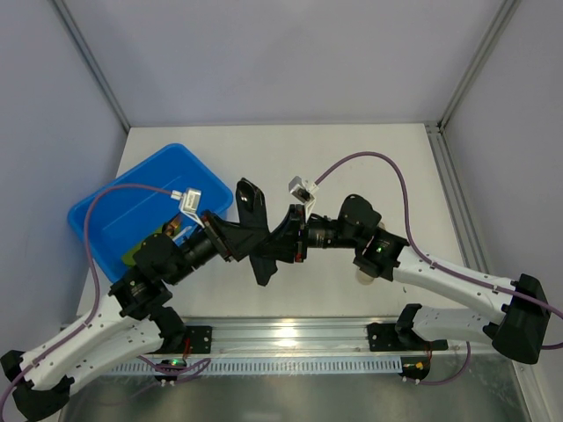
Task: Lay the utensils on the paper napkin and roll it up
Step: Roll the napkin.
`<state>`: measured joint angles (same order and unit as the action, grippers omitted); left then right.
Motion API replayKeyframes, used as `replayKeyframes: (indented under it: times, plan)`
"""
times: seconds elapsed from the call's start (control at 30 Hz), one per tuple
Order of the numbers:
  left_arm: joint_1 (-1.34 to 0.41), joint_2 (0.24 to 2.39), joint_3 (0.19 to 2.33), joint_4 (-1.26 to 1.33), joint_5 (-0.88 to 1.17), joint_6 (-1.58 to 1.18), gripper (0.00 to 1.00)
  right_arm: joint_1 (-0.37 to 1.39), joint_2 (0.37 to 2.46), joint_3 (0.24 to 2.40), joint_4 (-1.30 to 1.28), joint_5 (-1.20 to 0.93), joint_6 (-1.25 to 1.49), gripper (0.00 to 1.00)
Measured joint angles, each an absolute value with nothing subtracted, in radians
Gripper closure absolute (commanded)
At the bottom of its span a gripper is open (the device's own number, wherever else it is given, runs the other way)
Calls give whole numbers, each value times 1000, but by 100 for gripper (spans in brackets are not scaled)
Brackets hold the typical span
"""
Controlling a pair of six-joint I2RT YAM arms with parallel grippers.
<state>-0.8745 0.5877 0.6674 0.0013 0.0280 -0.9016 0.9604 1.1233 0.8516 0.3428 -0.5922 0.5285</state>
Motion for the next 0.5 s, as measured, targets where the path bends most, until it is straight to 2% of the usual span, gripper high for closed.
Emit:
replayKeyframes:
  times: [0.2,0.5]
  plan:
    - [-875,588,638,50,69,-939,37,963,1123,852,342,-604,529,96]
    - [-870,619,628,113,129,-980,57,961,1123,852,332,-612,530,96]
